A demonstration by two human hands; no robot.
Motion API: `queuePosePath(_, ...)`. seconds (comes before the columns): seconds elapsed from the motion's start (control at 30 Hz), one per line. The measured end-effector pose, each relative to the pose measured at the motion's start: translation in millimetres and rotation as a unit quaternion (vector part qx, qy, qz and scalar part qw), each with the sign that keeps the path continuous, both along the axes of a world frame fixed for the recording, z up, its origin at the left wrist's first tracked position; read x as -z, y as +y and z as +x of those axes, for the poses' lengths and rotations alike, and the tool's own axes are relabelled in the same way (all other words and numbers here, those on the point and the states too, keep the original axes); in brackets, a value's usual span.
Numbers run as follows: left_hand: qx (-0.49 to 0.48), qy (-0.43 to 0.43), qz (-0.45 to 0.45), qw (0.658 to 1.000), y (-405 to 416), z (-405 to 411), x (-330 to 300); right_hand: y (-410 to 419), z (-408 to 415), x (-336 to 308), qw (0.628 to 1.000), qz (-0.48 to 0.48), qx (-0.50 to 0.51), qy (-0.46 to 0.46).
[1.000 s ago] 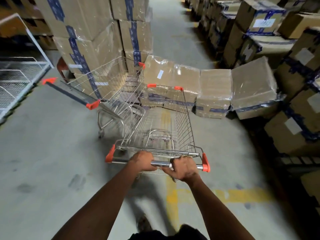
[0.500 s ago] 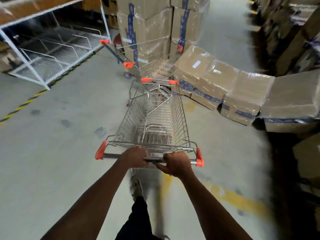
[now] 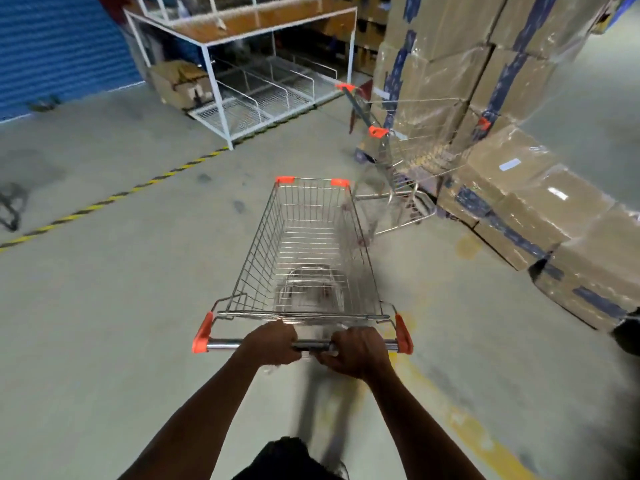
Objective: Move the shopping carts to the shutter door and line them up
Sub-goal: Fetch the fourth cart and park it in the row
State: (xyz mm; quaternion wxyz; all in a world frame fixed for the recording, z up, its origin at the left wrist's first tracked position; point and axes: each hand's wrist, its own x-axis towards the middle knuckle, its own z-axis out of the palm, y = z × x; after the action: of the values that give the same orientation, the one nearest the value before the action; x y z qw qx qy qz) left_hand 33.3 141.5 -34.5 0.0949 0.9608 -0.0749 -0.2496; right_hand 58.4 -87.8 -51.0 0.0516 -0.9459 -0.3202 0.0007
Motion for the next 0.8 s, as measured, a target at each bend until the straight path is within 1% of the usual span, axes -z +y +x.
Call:
queuePosePath(0.03, -0.011, -0.007, 0.004, 1.000, 7, -9, -2, 9, 0, 0, 1.000, -0.002, -0.018, 0.012)
queuePosePath(0.1, -0.020, -0.028, 0.018, 0.999, 24, -24, -4, 27, 2, -1, 0.997, -0.037, -0.048, 0.049)
queuePosePath(0.17, -0.036, -0.037, 0.019, 0.998, 44, -37, -4, 48, 6, 0, 0.996, -0.038, -0.062, 0.053)
queuePosePath(0.23, -0.067, -0.038, 0.017, 0.997, 67, -50, -3, 74, 1, -8, 0.995, -0.032, -0.088, 0.029)
queuePosePath(0.27, -0.084, -0.037, 0.019, 0.996, 78, -56, -3, 89, 0, -13, 0.994, -0.019, -0.098, 0.039)
queuePosePath(0.33, -0.116, -0.043, 0.021, 0.992, 100, -66, -1, 118, -3, -22, 0.992, -0.042, -0.098, 0.072)
queuePosePath(0.43, -0.136, -0.057, 0.031, 0.989, 130, -76, -3, 158, -3, -21, 0.985, -0.086, -0.142, 0.041)
queuePosePath(0.6, -0.146, -0.066, 0.040, 0.986, 174, -82, -11, 218, 10, -16, 0.978, -0.095, -0.184, 0.018)
queuePosePath(0.8, -0.213, -0.075, 0.042, 0.973, 239, -72, -3, 298, 34, -20, 0.974, -0.120, -0.191, 0.015)
